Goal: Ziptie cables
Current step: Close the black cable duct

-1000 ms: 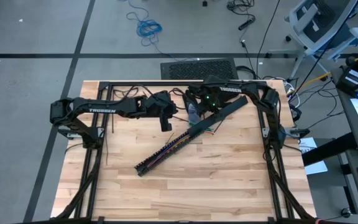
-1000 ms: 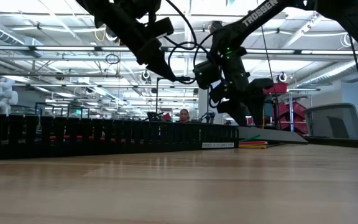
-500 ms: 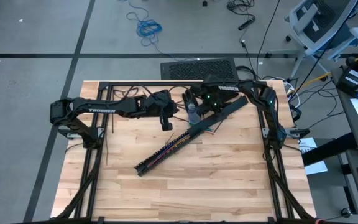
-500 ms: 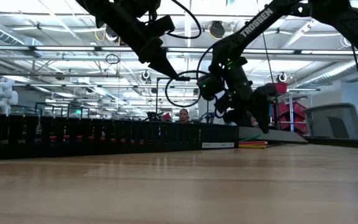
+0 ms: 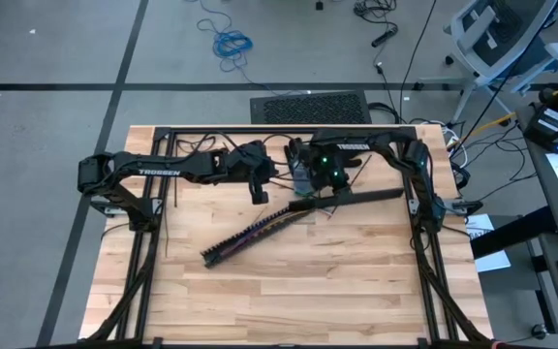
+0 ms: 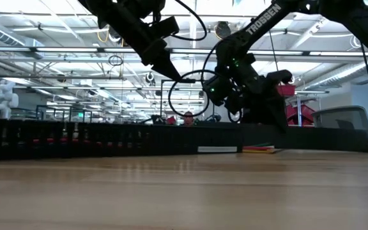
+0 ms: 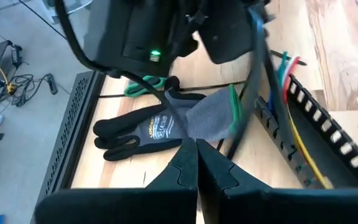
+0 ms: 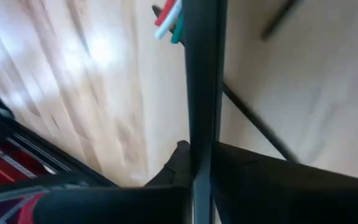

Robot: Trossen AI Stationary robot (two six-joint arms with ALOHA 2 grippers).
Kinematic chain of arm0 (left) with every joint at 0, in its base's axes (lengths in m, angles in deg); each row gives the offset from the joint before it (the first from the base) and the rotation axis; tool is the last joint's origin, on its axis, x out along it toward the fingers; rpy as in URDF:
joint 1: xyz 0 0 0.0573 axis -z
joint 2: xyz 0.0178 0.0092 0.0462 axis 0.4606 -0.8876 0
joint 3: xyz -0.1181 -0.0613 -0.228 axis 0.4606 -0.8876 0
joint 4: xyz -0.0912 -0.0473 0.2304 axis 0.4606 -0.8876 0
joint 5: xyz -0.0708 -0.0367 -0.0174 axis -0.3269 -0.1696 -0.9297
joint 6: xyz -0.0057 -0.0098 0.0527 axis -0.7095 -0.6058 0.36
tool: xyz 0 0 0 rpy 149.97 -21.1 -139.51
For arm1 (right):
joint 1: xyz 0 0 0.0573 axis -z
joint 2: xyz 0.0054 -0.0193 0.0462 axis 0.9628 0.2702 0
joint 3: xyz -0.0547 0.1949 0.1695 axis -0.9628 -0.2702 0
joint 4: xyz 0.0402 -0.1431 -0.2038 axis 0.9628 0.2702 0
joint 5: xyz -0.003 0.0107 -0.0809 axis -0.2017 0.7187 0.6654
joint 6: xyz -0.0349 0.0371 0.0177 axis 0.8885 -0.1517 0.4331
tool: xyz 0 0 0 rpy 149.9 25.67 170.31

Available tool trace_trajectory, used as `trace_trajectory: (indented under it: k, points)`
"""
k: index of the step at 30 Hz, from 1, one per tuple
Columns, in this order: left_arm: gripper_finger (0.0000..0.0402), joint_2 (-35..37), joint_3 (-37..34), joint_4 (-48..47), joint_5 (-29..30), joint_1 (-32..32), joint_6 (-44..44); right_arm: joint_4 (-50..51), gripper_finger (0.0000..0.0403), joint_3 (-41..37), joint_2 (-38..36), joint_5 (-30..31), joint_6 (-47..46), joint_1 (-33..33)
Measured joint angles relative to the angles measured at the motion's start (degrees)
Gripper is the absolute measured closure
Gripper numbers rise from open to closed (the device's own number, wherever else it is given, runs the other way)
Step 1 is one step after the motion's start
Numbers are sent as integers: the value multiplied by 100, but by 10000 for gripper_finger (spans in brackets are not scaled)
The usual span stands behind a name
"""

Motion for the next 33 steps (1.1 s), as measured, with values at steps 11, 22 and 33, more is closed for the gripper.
trace_trajectory:
  k: [11, 22, 33]
  points:
    - [402, -2, 0, -275, -784, 28, -11, 135, 391, -2, 1, -643, -427, -453]
    - [402, -2, 2, -638, -1368, 301, -11, 112, 391, -4, -560, -1263, -790, -492]
    - [401, 5, -9, -650, -1575, 559, -603, -1054, 391, 4, -1615, 1056, -2447, 682]
